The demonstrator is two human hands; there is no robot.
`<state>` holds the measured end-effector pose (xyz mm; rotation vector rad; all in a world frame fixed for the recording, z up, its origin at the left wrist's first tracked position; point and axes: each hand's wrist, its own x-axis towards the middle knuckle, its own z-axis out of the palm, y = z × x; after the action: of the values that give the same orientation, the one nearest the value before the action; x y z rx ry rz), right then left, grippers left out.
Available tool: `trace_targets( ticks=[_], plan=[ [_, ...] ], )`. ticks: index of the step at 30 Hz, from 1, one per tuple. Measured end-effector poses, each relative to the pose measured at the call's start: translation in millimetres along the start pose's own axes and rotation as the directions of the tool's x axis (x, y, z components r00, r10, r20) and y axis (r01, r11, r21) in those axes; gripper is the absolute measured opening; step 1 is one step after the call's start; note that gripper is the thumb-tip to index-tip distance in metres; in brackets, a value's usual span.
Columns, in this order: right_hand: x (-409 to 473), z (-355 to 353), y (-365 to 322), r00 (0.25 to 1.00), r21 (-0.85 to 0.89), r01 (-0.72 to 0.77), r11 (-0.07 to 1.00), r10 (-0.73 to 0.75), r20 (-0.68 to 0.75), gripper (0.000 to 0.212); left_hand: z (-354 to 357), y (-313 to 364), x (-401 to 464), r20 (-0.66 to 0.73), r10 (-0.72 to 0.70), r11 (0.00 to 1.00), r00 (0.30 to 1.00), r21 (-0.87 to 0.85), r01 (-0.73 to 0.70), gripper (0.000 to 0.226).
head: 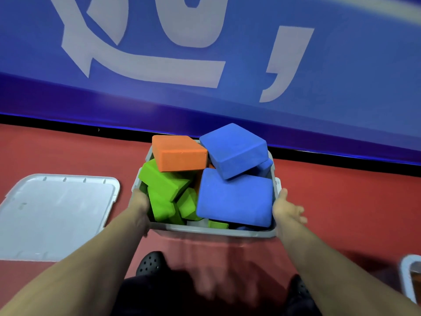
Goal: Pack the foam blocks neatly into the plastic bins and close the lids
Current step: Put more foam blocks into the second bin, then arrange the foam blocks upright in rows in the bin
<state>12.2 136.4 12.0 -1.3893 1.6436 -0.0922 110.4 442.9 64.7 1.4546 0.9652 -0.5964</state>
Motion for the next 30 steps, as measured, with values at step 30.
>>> trace_targets(
  ticks=[30],
  plan=[
    [-43,-67,-5,0.716,-0.142,0.650,0.747,-0.539,0.442,0.069,73,-31,-50,0.371,0.251,0.921,0.894,0.192,-0.338,0.066]
  ],
)
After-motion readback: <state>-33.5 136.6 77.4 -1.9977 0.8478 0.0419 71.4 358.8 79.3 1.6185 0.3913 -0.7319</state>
